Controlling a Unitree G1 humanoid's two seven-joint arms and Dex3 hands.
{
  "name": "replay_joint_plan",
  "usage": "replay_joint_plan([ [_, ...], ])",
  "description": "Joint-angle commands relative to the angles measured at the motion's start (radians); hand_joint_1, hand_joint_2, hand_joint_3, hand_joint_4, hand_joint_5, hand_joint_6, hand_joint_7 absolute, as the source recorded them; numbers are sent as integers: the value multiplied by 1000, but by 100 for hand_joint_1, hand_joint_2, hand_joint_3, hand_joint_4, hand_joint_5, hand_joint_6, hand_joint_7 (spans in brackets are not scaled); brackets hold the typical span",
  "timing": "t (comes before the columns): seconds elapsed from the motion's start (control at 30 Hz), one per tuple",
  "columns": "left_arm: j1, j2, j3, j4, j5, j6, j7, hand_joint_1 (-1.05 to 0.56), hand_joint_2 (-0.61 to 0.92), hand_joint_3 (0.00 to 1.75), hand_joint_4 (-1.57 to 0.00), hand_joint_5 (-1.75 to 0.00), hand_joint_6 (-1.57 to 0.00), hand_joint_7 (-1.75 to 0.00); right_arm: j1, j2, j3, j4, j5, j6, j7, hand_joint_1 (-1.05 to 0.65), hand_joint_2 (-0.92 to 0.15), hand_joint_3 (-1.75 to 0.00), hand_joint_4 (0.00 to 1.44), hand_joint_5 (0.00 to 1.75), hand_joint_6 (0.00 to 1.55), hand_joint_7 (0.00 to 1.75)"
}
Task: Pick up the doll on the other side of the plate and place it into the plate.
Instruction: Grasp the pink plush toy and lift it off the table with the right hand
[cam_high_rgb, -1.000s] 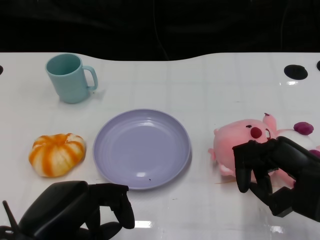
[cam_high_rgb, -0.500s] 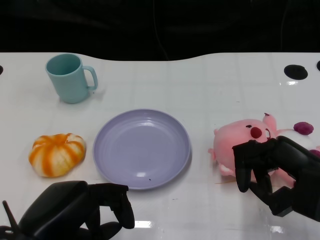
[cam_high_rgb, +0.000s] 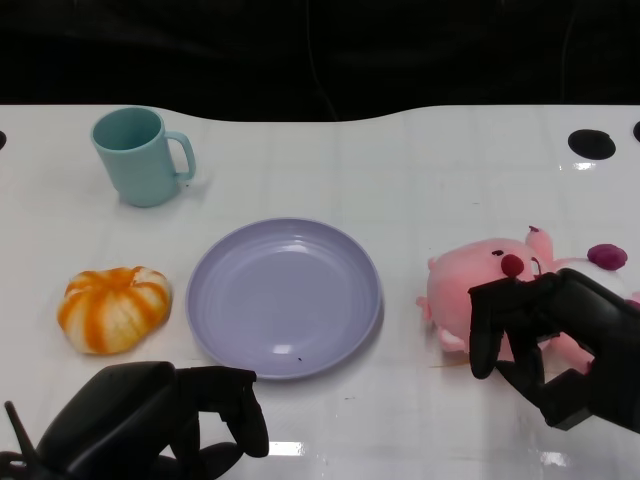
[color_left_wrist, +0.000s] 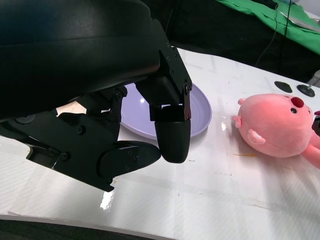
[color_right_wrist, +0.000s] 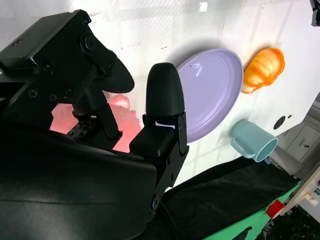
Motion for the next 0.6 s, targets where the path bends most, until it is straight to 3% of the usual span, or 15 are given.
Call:
replay_joint_plan([
  [0.03, 0, 15, 5, -6, 3, 1, -11, -19, 70, 71, -71, -144, -77, -107, -14, 1, -24, -4, 13, -22, -27, 0, -40, -115, 81, 130, 82, 97],
  [0.23, 0, 18, 5, 0, 4, -4, -9, -19, 70, 72, -71, -144, -77, -107, -32, -16, -33, -24, -44, -39, -81, -17, -66, -49, 61, 65, 71, 26],
  [0.33, 0, 17, 5, 0, 0, 0, -10, -18, 70, 73, -71, -144, -77, -107, -45, -32, -37, -32, -65, -33, -76, -29, -85, -17, 48, 39, 58, 4],
  [0.6, -5, 15, -1, -1, 6, 8, -13, -18, 69, 74, -72, -143, -77, -107, -72, -92, -36, -19, -178, -79, -99, -54, -90, -2, 20, 23, 32, 0],
])
